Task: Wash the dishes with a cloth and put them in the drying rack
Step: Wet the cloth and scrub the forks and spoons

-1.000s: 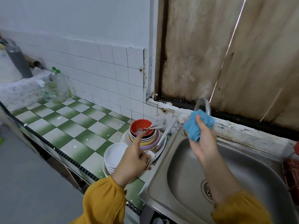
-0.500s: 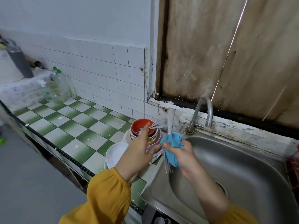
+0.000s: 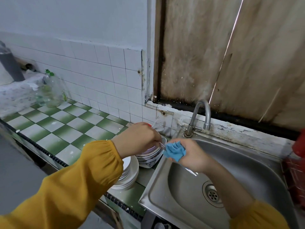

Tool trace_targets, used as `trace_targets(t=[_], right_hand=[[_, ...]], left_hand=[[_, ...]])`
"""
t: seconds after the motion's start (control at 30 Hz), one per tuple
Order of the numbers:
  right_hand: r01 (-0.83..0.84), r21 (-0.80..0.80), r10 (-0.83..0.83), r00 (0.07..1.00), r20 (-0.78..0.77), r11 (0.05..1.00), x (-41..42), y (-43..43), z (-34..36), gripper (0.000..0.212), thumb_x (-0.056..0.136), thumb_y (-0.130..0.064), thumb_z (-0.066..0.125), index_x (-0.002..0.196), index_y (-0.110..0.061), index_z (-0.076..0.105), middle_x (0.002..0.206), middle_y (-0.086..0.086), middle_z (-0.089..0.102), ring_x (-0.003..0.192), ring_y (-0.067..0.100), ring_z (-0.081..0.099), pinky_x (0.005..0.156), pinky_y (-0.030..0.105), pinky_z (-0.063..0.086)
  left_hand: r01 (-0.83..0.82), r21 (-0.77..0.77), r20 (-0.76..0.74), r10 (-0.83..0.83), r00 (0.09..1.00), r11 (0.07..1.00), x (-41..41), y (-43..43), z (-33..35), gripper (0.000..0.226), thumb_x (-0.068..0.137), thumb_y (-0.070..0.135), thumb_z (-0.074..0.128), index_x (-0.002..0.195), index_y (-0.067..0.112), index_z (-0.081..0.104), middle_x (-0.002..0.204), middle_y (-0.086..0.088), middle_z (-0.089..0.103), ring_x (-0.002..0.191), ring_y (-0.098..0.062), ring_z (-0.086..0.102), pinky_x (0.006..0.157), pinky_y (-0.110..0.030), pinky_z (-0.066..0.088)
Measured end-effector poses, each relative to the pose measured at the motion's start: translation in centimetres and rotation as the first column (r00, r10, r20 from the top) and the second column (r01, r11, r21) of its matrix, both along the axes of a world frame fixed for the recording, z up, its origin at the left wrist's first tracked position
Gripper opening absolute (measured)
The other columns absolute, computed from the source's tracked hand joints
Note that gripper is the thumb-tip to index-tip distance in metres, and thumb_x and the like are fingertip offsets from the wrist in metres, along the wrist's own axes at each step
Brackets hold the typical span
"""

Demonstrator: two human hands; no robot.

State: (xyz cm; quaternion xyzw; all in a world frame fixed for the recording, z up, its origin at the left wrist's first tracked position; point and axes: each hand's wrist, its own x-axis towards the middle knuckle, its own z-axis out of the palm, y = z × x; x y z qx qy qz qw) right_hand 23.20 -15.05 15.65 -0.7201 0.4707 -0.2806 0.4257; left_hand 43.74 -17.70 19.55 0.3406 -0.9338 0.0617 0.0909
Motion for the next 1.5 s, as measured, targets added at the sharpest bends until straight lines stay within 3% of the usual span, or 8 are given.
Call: trace_targets(t=[0.37,0.53,0.77,1.0,1.1,1.17,1.27,1.5], right_hand=[[-0.076,-0.229,-0.046,0.874,-0.483,0.971,-5.5,-0.8,1.3,0.032,0.08,-0.024,0.07,0.098,-0.048,0.059,0.087,-0.013,0.069,0.079,0.006,0.065,0.073,0.043,0.056],[0.345,-0.16,-0.361,0.929,-0.086,0.925,-7.3,-1.1,0.8,0.034,0.081,-0.002,0.075,0.097,-0.031,0.065,0.093,-0.001,0.071,0.081,0.011,0.066,0.074,0.027,0.057],[0.424,0.579,-0.712,0.31,0.63,0.696,-5.0,0.2,-1.3,0.025,0.093,-0.015,0.06,0.117,-0.01,0.056,0.117,0.015,0.063,0.106,0.031,0.062,0.089,0.042,0.052],[-0.127,0.593,-0.575,0.153,0.804,0.795,2.7,1.2,-3.2,0.089,0.037,-0.012,0.099,0.116,0.001,0.061,0.117,0.024,0.065,0.112,0.036,0.062,0.088,0.048,0.056],[0.051,0.602,-0.596,0.232,0.769,0.797,3.6,0.5,-2.2,0.051,0.064,0.0,0.076,0.112,0.005,0.06,0.108,0.022,0.067,0.093,0.027,0.069,0.091,0.043,0.054],[0.229,0.588,-0.631,0.291,0.72,0.776,3.5,-0.1,-1.8,0.026,0.072,0.008,0.071,0.096,0.001,0.062,0.087,0.014,0.069,0.073,0.02,0.069,0.076,0.036,0.058],[0.386,0.587,-0.698,0.305,0.647,0.712,3.4,-0.9,-1.7,0.023,0.076,0.007,0.074,0.095,-0.001,0.063,0.083,0.011,0.068,0.06,0.015,0.066,0.065,0.035,0.057],[0.636,0.512,-0.756,0.181,0.629,0.578,3.4,-2.0,-0.9,0.027,0.072,-0.006,0.084,0.076,-0.011,0.057,0.072,0.003,0.064,0.061,0.016,0.062,0.061,0.034,0.057]], left_hand=[[0.032,0.373,-0.312,0.093,0.946,0.927,0.0,1.2,-2.6,0.017,0.093,0.016,0.055,0.087,0.01,0.07,0.063,0.008,0.06,0.058,-0.006,0.052,0.059,-0.008,0.033],[-0.009,0.535,-0.439,0.287,0.851,0.845,2.3,1.8,-4.7,0.032,0.096,0.009,0.052,0.121,0.025,0.065,0.085,0.011,0.069,0.075,-0.002,0.062,0.072,-0.015,0.045],[0.122,0.697,-0.685,0.604,0.408,0.707,1.7,3.6,-7.1,0.046,0.1,0.0,0.046,0.11,0.039,0.069,0.054,-0.003,0.033,0.046,-0.013,0.026,0.044,-0.02,0.025],[0.176,0.668,-0.727,0.586,0.358,0.723,-3.2,5.0,-7.4,0.033,0.097,-0.004,0.049,0.127,0.007,0.059,0.083,0.013,0.027,0.059,-0.008,0.018,0.058,-0.002,0.038],[0.152,0.671,-0.724,0.597,0.346,0.725,-3.6,5.6,-7.6,0.033,0.097,-0.004,0.05,0.125,0.009,0.063,0.042,0.017,0.049,0.043,0.006,0.028,0.047,-0.01,0.027],[0.159,0.673,-0.727,0.607,0.32,0.722,-3.7,6.1,-7.7,0.035,0.097,-0.005,0.049,0.127,0.008,0.061,0.054,0.019,0.026,0.053,0.002,0.02,0.06,-0.018,0.056],[0.138,0.643,-0.744,0.573,0.343,0.753,-3.9,6.7,-7.3,0.037,0.095,-0.007,0.05,0.127,0.008,0.062,0.105,0.008,0.061,0.104,-0.004,0.041,0.102,-0.033,0.032],[0.079,0.597,-0.757,0.528,0.385,0.798,-4.2,6.9,-6.1,0.043,0.094,-0.003,0.053,0.116,0.033,0.062,0.108,0.028,0.063,0.104,0.021,0.053,0.086,0.001,0.037]])
